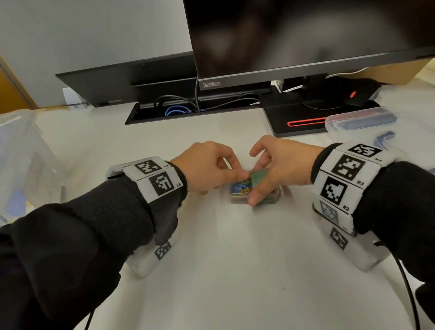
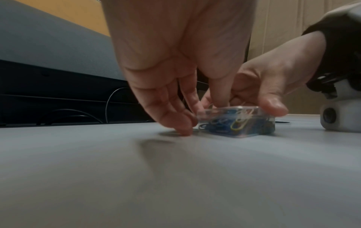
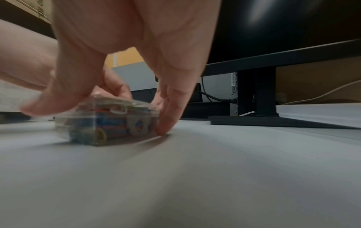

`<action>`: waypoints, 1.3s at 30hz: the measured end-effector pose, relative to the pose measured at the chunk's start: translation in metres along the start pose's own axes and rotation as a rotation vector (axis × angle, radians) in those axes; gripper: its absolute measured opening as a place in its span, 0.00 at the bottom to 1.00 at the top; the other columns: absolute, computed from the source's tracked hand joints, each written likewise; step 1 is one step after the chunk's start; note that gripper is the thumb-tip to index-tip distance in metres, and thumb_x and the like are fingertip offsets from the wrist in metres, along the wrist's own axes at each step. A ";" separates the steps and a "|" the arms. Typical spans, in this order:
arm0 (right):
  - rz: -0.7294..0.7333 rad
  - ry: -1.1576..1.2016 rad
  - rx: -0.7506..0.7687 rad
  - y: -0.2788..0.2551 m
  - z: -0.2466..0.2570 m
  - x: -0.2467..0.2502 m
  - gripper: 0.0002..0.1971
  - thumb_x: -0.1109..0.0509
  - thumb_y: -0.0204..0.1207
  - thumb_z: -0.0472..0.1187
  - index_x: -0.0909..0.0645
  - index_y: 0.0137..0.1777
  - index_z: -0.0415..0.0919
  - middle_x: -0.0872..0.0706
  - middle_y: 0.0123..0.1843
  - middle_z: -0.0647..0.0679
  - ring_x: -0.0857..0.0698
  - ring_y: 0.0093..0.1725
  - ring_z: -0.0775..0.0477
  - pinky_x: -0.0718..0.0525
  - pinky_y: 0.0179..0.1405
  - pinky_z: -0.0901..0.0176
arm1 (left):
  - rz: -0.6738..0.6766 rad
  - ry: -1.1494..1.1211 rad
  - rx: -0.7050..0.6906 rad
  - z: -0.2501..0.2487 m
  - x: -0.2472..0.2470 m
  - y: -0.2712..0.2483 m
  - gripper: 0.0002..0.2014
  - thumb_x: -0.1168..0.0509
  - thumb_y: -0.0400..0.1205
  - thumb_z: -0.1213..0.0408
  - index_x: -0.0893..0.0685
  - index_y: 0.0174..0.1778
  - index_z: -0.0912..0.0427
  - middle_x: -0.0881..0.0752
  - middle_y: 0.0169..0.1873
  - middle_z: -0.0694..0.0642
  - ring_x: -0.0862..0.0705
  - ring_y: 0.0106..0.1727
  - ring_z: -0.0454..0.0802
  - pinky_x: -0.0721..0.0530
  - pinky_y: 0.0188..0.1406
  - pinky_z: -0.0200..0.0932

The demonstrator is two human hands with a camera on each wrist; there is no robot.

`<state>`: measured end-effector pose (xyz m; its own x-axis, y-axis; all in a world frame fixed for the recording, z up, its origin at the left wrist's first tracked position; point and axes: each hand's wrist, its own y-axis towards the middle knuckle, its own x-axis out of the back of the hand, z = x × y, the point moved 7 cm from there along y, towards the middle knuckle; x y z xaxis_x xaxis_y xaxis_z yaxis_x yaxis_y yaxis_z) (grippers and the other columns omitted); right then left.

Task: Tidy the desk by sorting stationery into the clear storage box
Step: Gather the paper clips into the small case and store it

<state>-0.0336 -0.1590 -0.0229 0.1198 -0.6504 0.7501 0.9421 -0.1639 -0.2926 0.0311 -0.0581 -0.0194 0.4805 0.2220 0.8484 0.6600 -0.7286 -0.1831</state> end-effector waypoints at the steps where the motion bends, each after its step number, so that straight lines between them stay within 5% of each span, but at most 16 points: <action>1: -0.001 -0.052 0.006 0.000 0.001 -0.001 0.39 0.15 0.53 0.46 0.31 0.64 0.47 0.22 0.48 0.58 0.21 0.53 0.52 0.21 0.57 0.57 | 0.002 0.002 -0.016 -0.002 0.000 -0.001 0.13 0.34 0.78 0.49 0.17 0.54 0.49 0.16 0.47 0.50 0.21 0.36 0.41 0.22 0.26 0.33; 5: -0.044 -0.292 0.058 -0.003 0.005 -0.002 0.37 0.15 0.53 0.49 0.24 0.64 0.46 0.21 0.56 0.51 0.22 0.52 0.50 0.21 0.53 0.58 | -0.034 0.103 -0.119 -0.012 0.002 -0.005 0.14 0.37 0.80 0.50 0.18 0.59 0.48 0.19 0.50 0.43 0.20 0.44 0.40 0.26 0.37 0.28; 10: -0.159 -0.204 -0.039 -0.004 -0.006 0.010 0.41 0.15 0.51 0.51 0.27 0.67 0.49 0.23 0.60 0.46 0.23 0.56 0.48 0.23 0.55 0.57 | -0.010 0.121 -0.105 -0.013 -0.001 -0.006 0.26 0.33 0.74 0.43 0.23 0.66 0.49 0.19 0.56 0.44 0.18 0.53 0.45 0.22 0.53 0.39; 13: -0.243 -0.134 -0.117 -0.004 -0.014 0.017 0.40 0.15 0.52 0.48 0.26 0.65 0.41 0.19 0.58 0.45 0.20 0.59 0.46 0.23 0.53 0.57 | -0.083 0.153 -0.067 -0.008 0.005 -0.003 0.22 0.35 0.77 0.46 0.20 0.64 0.53 0.16 0.55 0.49 0.20 0.49 0.45 0.26 0.48 0.36; 18: -0.257 -0.115 -0.095 0.001 -0.011 0.020 0.29 0.17 0.58 0.38 0.22 0.60 0.41 0.17 0.60 0.43 0.18 0.61 0.43 0.17 0.59 0.50 | -0.111 0.153 -0.015 -0.006 0.007 -0.001 0.20 0.41 0.82 0.47 0.18 0.59 0.58 0.21 0.36 0.46 0.24 0.38 0.44 0.30 0.30 0.33; 21: -0.248 -0.105 -0.070 0.002 -0.009 0.019 0.27 0.19 0.60 0.36 0.21 0.60 0.42 0.17 0.61 0.44 0.17 0.59 0.43 0.15 0.57 0.48 | -0.104 0.153 -0.004 -0.004 0.006 0.000 0.20 0.42 0.82 0.47 0.18 0.58 0.59 0.20 0.40 0.51 0.23 0.40 0.47 0.30 0.29 0.32; 25: -0.202 -0.125 -0.104 0.004 -0.013 0.013 0.28 0.19 0.61 0.39 0.20 0.63 0.37 0.16 0.59 0.43 0.16 0.56 0.43 0.15 0.57 0.50 | -0.103 0.122 -0.014 -0.005 0.005 0.000 0.19 0.41 0.82 0.47 0.18 0.57 0.58 0.22 0.32 0.46 0.25 0.32 0.40 0.28 0.29 0.32; 28: -0.178 -0.122 -0.091 0.004 -0.012 0.012 0.24 0.20 0.62 0.39 0.17 0.59 0.36 0.12 0.55 0.42 0.15 0.54 0.43 0.15 0.54 0.52 | -0.095 0.137 -0.009 -0.006 0.006 -0.002 0.20 0.40 0.82 0.47 0.18 0.60 0.57 0.18 0.41 0.51 0.23 0.39 0.46 0.28 0.31 0.33; 33: -0.193 -0.126 -0.033 0.003 -0.008 0.015 0.26 0.19 0.61 0.39 0.17 0.61 0.40 0.14 0.57 0.45 0.17 0.53 0.48 0.22 0.47 0.60 | -0.024 0.085 -0.027 -0.011 0.002 -0.006 0.31 0.36 0.74 0.39 0.26 0.71 0.48 0.17 0.59 0.47 0.21 0.52 0.44 0.26 0.51 0.37; 39: -0.155 -0.075 -0.012 0.002 -0.006 0.010 0.33 0.16 0.56 0.39 0.21 0.64 0.43 0.16 0.53 0.51 0.18 0.51 0.50 0.24 0.45 0.61 | 0.034 -0.020 -0.046 -0.013 -0.001 -0.009 0.25 0.33 0.76 0.46 0.25 0.70 0.40 0.19 0.62 0.45 0.19 0.53 0.47 0.19 0.33 0.32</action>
<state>-0.0320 -0.1705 -0.0194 -0.0036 -0.5596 0.8288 0.9473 -0.2673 -0.1763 0.0171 -0.0602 -0.0118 0.5141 0.2093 0.8318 0.6159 -0.7650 -0.1882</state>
